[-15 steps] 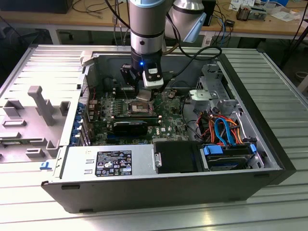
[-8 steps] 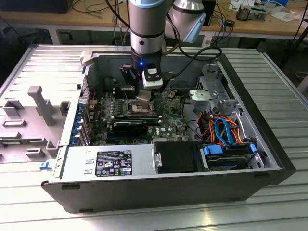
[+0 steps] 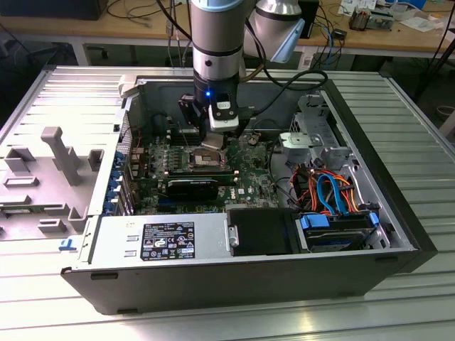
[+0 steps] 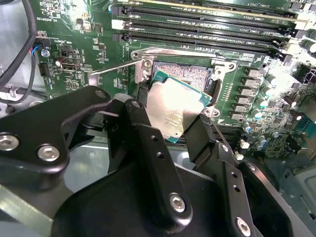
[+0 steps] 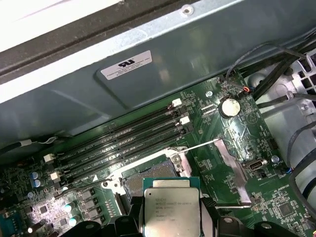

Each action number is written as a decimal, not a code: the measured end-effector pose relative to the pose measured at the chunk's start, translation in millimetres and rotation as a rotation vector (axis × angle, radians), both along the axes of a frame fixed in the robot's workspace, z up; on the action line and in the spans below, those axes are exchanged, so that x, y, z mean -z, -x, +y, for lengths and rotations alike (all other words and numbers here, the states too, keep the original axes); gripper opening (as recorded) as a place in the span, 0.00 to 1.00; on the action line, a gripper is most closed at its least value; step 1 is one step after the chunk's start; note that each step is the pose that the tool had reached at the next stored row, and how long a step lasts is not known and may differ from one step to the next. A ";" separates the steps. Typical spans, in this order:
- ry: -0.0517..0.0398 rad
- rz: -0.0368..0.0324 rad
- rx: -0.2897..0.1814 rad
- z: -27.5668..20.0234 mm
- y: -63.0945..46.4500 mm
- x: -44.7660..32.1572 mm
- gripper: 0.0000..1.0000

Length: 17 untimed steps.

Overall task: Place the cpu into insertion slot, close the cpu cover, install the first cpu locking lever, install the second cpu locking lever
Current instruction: 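Place the cpu into insertion slot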

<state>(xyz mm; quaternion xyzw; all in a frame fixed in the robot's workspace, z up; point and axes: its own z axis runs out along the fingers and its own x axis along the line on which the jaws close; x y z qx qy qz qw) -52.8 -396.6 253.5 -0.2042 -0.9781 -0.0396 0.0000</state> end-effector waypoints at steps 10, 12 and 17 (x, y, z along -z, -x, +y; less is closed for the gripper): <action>0.0036 0.0000 0.067 0.0 0.0 0.8 0.54; 0.0040 0.0001 0.075 0.0 0.0 0.9 0.54; 0.0048 0.0001 0.101 0.0 0.0 1.2 0.54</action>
